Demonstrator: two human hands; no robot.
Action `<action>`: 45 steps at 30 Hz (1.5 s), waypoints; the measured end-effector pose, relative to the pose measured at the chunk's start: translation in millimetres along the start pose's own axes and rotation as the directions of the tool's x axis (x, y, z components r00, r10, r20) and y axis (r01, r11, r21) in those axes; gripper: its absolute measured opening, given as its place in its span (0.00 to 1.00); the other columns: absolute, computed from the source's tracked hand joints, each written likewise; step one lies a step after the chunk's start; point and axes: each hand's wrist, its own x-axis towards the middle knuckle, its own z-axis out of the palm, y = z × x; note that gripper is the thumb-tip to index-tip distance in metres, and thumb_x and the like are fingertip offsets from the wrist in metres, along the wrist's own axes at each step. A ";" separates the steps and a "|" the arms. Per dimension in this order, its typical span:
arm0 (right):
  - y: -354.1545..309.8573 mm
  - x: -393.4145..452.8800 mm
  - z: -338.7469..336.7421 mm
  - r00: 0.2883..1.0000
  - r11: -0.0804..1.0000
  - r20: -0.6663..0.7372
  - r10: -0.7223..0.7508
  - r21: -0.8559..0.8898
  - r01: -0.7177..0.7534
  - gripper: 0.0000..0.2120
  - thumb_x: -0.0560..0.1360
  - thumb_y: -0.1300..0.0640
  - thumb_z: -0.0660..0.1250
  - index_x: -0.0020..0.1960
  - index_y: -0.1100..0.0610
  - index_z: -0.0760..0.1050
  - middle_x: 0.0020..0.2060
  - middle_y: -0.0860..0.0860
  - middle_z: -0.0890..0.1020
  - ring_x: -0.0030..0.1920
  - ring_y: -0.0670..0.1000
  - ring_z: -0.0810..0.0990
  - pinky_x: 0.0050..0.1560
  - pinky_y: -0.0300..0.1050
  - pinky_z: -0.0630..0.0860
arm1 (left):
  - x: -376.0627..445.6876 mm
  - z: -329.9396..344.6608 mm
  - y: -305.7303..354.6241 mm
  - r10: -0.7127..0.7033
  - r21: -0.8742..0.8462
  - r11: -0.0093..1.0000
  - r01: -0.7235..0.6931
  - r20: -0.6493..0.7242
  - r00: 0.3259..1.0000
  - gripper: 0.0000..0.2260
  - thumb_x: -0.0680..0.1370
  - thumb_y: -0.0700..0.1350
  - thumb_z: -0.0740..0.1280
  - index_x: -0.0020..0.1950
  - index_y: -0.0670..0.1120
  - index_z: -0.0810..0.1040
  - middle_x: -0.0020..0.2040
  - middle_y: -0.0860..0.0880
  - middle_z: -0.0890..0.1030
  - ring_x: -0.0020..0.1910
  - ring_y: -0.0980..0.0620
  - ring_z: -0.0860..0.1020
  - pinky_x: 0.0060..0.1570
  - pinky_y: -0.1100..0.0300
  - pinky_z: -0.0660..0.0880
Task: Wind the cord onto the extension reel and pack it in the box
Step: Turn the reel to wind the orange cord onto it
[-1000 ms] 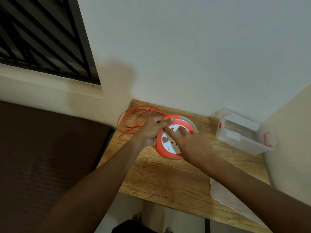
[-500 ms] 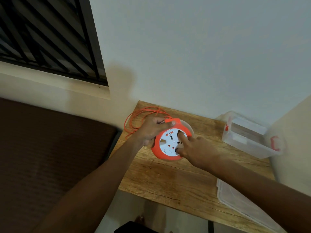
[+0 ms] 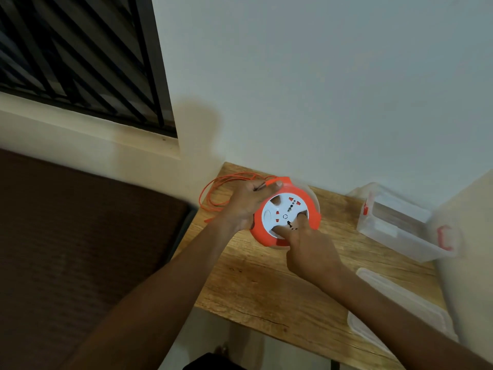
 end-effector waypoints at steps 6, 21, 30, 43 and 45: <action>-3.5 16.5 -10.7 0.993 0.753 -0.016 0.118 0.653 -0.079 0.28 0.70 0.57 0.67 0.67 0.39 0.71 0.55 0.49 0.78 0.48 0.53 0.80 0.43 0.46 0.78 | 3.5 27.6 -10.2 -0.052 -0.236 0.972 0.010 -0.174 0.983 0.16 0.79 0.44 0.76 0.32 0.43 0.80 0.32 0.47 0.77 0.31 0.52 0.76 0.31 0.63 0.74; 24.8 23.6 -53.1 0.958 0.979 -0.200 -0.204 -0.014 0.206 0.18 0.75 0.55 0.67 0.64 0.44 0.76 0.64 0.51 0.75 0.57 0.53 0.78 0.45 0.49 0.80 | 12.7 8.9 18.9 -0.048 -0.150 0.988 0.037 -0.067 0.997 0.19 0.82 0.48 0.72 0.63 0.32 0.81 0.49 0.38 0.84 0.39 0.44 0.84 0.35 0.57 0.83; 41.6 26.7 -51.5 0.910 0.860 -0.063 -0.410 -0.360 0.362 0.24 0.77 0.58 0.65 0.70 0.42 0.67 0.74 0.58 0.60 0.67 0.62 0.69 0.49 0.55 0.80 | 16.0 -9.4 17.8 0.032 0.104 0.994 -0.039 0.071 0.997 0.26 0.80 0.54 0.74 0.61 0.31 0.78 0.58 0.25 0.81 0.53 0.26 0.84 0.53 0.32 0.80; 27.9 20.8 -67.3 0.805 0.632 0.167 -0.569 -0.537 0.559 0.19 0.78 0.56 0.68 0.68 0.51 0.73 0.79 0.58 0.49 0.68 0.65 0.68 0.60 0.61 0.74 | 17.1 -6.1 5.8 -0.052 0.130 0.991 0.038 0.110 0.993 0.08 0.78 0.52 0.76 0.42 0.50 0.88 0.42 0.47 0.89 0.37 0.49 0.88 0.34 0.57 0.82; 20.7 19.9 -69.9 0.817 0.637 0.165 -0.553 -0.549 0.542 0.19 0.77 0.56 0.68 0.68 0.52 0.73 0.78 0.59 0.54 0.64 0.64 0.71 0.55 0.59 0.76 | 17.6 -6.0 4.1 -0.071 0.122 0.991 0.056 0.121 0.990 0.09 0.78 0.51 0.77 0.41 0.49 0.88 0.40 0.47 0.88 0.35 0.50 0.87 0.33 0.57 0.82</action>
